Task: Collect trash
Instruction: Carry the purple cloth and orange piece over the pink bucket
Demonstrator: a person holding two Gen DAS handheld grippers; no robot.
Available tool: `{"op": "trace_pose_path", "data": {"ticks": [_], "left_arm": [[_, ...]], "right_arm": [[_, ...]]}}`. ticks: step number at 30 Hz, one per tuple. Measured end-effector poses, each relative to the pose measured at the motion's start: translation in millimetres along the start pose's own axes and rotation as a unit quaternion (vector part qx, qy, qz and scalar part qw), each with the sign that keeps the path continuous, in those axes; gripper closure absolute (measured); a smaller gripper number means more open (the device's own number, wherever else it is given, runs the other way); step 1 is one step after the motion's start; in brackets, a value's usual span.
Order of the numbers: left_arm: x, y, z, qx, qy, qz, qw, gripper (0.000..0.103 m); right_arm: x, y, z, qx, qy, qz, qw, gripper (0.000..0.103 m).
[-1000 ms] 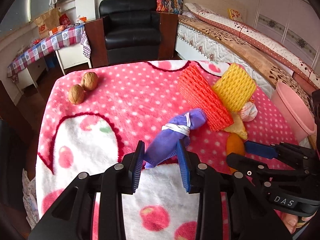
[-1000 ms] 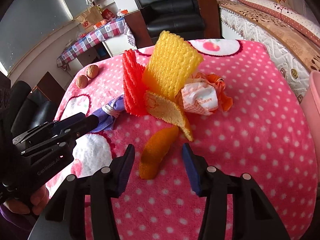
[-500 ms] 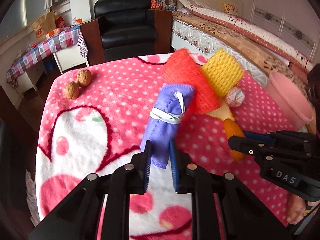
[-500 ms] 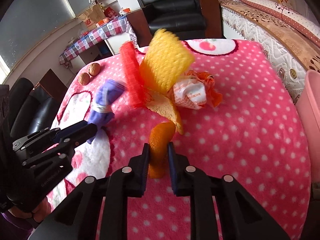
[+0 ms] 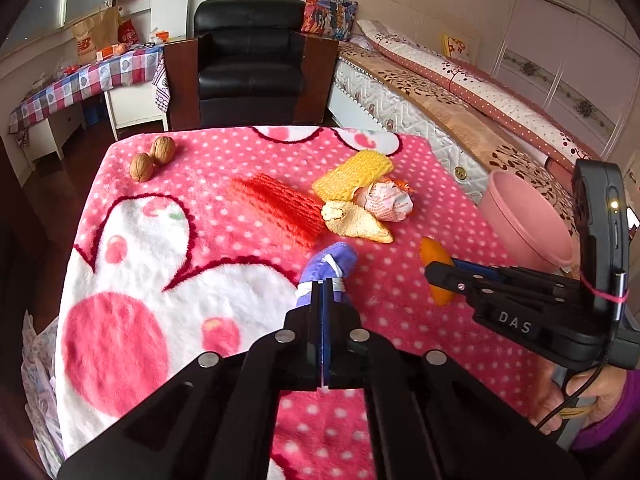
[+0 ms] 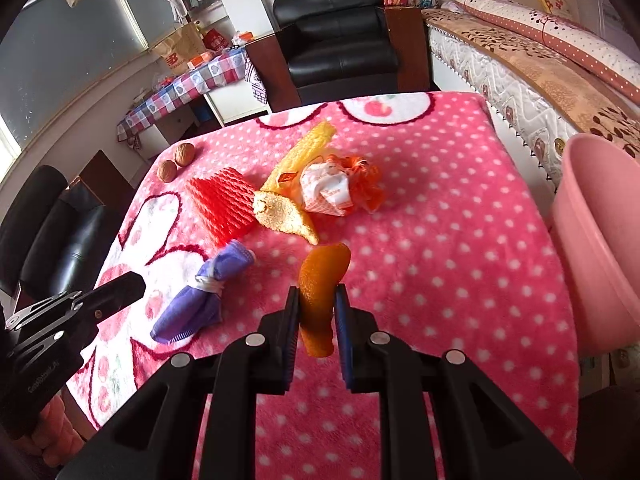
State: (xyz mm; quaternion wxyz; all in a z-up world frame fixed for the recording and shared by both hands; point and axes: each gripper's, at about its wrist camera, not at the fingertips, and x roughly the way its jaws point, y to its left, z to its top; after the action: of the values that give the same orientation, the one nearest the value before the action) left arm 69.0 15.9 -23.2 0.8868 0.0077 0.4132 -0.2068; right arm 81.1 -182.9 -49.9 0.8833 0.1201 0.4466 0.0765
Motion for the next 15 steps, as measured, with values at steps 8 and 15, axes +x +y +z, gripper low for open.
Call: {"op": "trace_pose_path", "data": {"ticks": [8, 15], "left_arm": [[5.8, -1.4, 1.4, 0.021, 0.004, 0.013, 0.9997, 0.093], [30.7, 5.7, -5.7, 0.001, 0.051, 0.022, 0.9984, 0.067]], "right_arm": [[-7.6, -9.3, -11.5, -0.008, -0.001, 0.014, 1.0, 0.086], [-8.7, -16.6, -21.3, -0.017, 0.005, 0.031, 0.999, 0.086]]}}
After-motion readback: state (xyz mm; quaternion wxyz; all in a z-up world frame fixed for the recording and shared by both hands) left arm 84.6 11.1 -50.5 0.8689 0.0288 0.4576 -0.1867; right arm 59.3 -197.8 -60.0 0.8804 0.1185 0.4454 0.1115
